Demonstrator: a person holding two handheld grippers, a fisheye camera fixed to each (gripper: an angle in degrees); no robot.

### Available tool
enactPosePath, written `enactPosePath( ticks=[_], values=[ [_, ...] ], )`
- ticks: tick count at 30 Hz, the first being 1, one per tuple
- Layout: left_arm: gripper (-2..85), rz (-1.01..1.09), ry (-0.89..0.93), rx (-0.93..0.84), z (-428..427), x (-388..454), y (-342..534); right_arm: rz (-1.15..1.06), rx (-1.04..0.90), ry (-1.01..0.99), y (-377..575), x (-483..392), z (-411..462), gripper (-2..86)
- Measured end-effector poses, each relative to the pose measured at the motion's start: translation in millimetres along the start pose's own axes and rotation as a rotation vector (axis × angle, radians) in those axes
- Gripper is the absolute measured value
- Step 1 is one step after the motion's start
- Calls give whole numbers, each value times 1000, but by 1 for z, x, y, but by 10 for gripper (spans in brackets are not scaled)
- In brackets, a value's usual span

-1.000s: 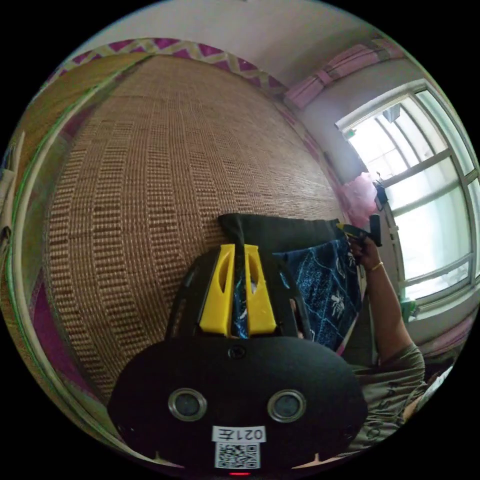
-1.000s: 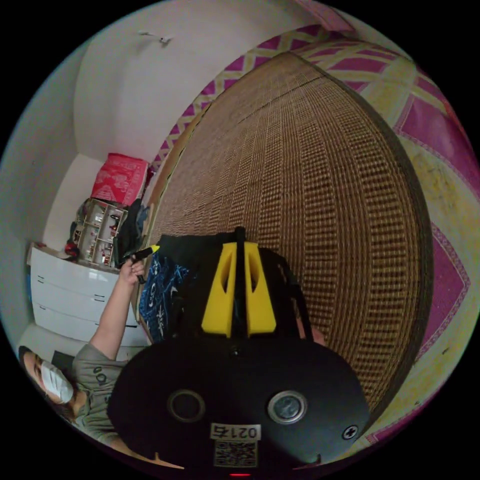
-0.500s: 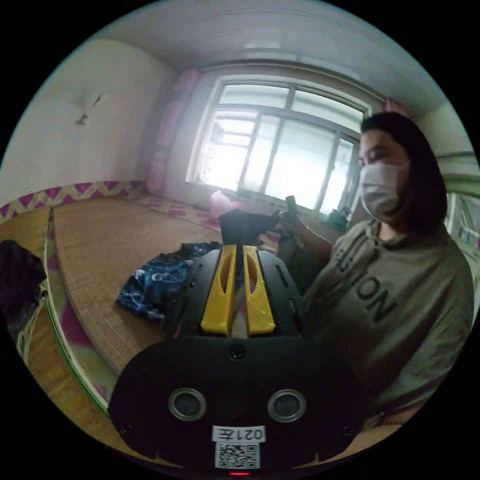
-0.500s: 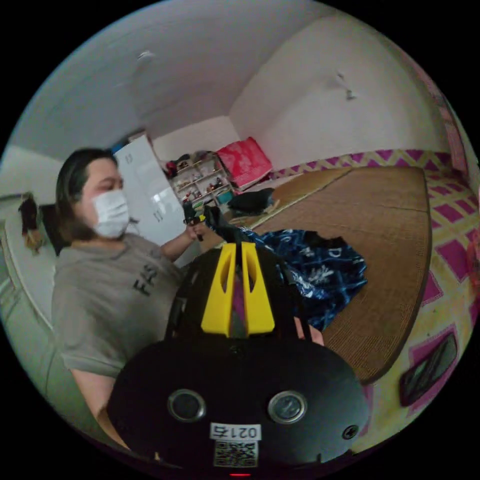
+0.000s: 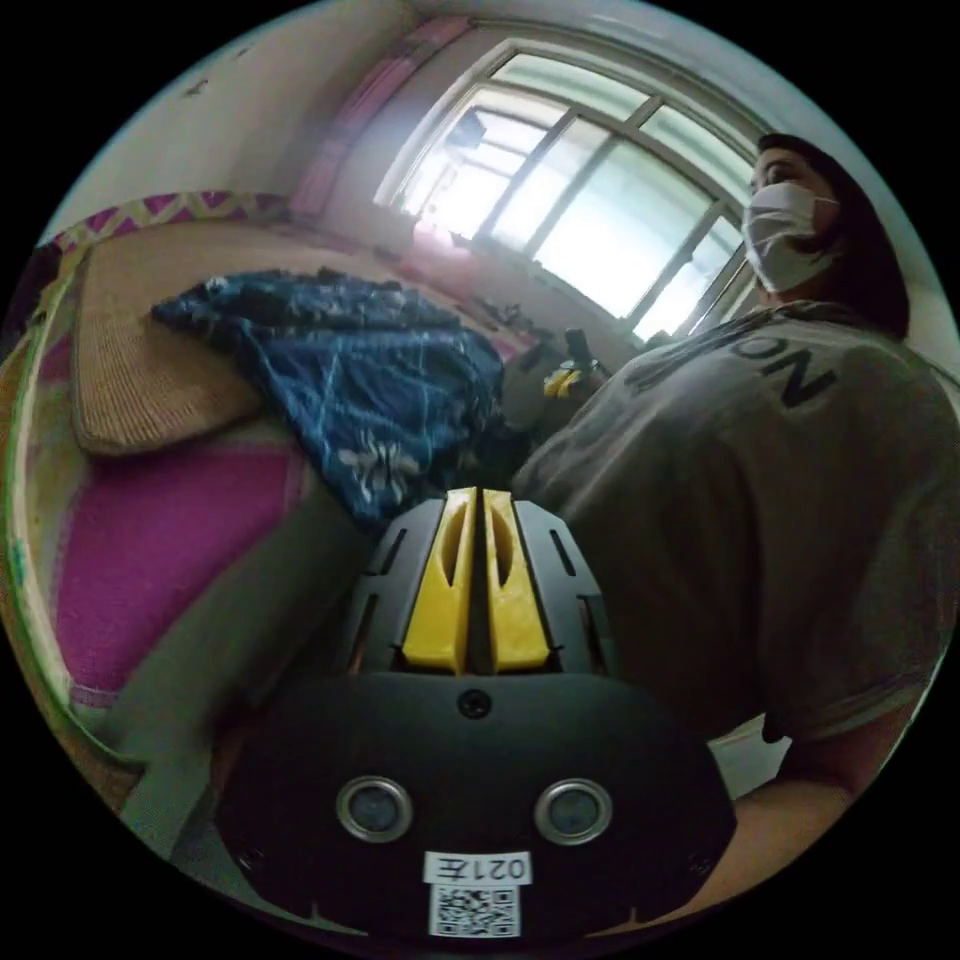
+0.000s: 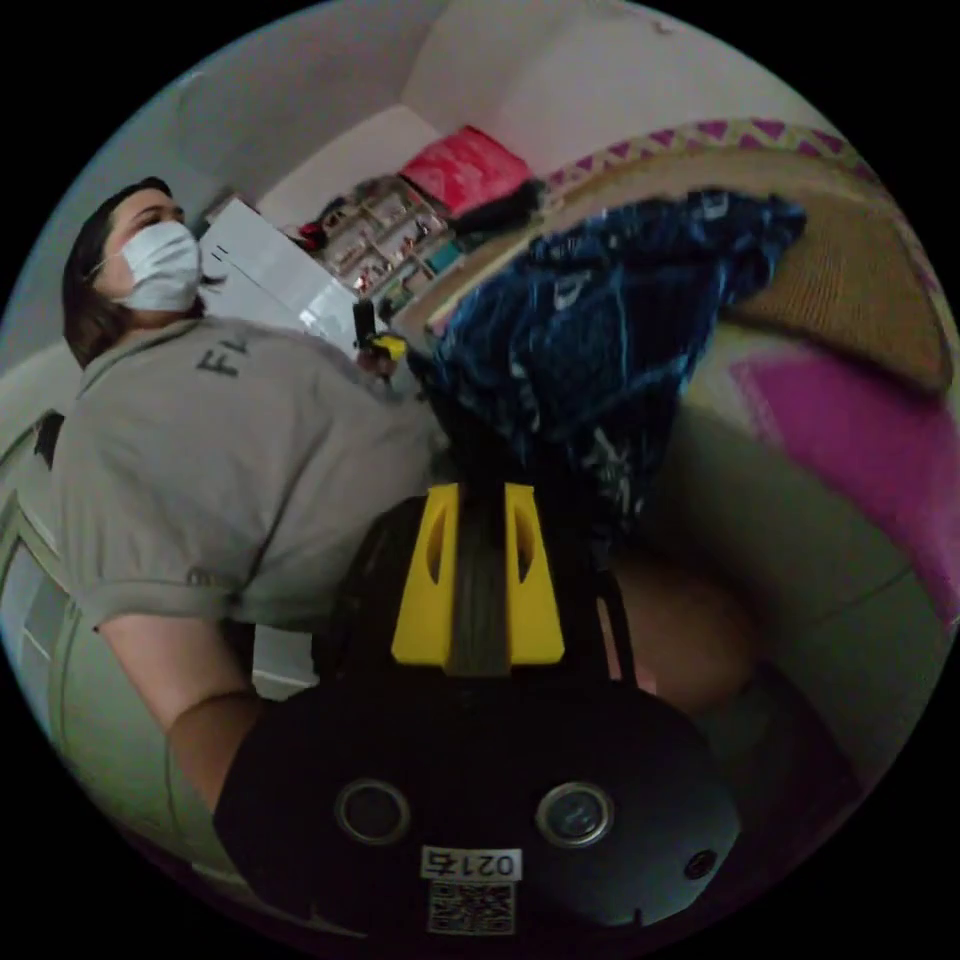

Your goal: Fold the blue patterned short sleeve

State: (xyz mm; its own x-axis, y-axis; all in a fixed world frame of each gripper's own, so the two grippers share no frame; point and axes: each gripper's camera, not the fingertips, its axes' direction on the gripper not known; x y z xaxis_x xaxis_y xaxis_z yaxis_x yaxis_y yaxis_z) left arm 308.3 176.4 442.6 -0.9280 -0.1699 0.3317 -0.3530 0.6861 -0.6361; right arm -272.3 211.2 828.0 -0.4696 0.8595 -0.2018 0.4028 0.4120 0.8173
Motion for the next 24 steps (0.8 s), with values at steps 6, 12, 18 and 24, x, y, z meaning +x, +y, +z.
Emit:
enactPosePath(
  ticks=[6,12,18,24],
  values=[
    [62,-87,-347,118,-17,-83,-89,48,268,334,-120,56,-49,132],
    [113,-239,-448,16,29,-234,-176,210,77,440,-251,197,-33,139],
    [127,-339,-525,-112,59,-351,-212,265,-126,297,-313,277,-2,136],
    [83,-263,-166,-262,105,-401,-229,219,-133,288,-343,289,29,95]
  ],
)
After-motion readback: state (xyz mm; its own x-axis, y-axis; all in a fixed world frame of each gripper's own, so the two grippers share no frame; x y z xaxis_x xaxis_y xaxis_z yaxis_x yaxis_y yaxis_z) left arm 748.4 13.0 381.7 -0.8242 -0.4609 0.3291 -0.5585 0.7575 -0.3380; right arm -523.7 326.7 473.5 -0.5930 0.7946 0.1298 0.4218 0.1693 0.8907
